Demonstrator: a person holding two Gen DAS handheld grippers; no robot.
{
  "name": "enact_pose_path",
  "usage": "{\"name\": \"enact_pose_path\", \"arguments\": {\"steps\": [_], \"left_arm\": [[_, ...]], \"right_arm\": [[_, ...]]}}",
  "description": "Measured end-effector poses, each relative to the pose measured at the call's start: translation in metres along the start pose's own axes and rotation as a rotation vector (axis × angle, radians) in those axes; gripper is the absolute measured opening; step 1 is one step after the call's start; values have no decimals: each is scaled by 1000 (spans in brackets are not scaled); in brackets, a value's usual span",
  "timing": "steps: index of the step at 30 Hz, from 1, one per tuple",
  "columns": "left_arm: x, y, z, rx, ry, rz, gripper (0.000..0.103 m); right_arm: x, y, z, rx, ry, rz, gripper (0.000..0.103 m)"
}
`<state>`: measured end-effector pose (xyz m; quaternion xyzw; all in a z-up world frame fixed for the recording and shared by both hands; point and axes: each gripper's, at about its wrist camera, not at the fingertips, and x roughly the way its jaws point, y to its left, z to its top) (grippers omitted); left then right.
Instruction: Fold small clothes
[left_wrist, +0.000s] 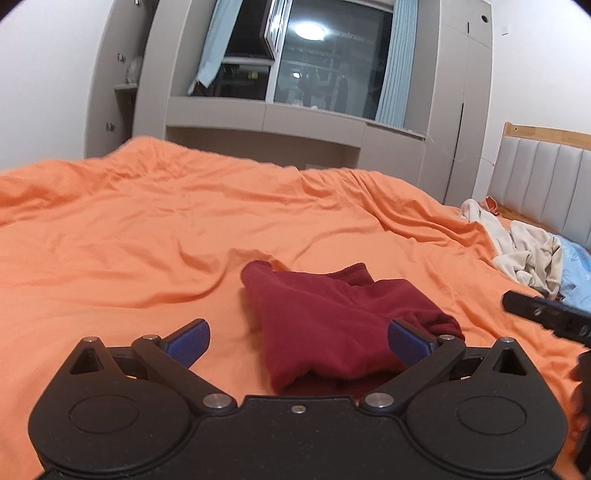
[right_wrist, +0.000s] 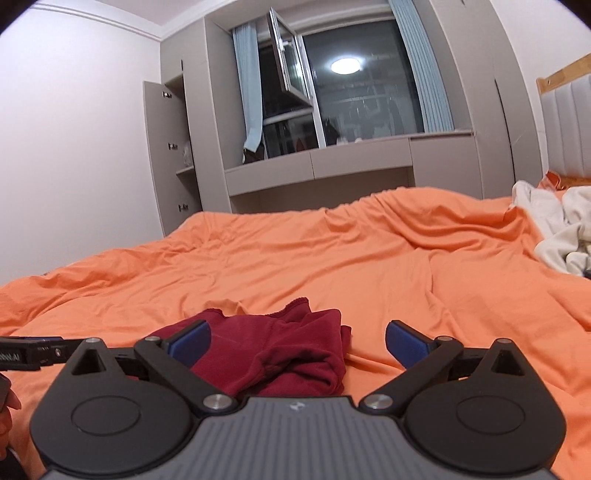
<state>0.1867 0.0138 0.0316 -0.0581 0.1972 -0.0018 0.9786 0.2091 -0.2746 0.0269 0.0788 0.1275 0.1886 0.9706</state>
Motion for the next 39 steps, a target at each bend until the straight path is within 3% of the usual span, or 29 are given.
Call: {"name": "enact_pose_path", "arguments": {"steps": [5,18,27,39], "left_arm": [[-36,-6,-20,19,-55,34,102],[-79,-9,-53,24,-53,49,102],[-95,-14,-71,54,-36,40,102],[-93,-19,-75,76,-24,43,102]], "right_arm": [[-39,11,-11,-48,-47,-6,103],[-106,21,-38,-49,-98,-54,103],[-128,28,-59,-76,-73,-86,103],[-125,26,-59,-76,-61,-97,103]]}}
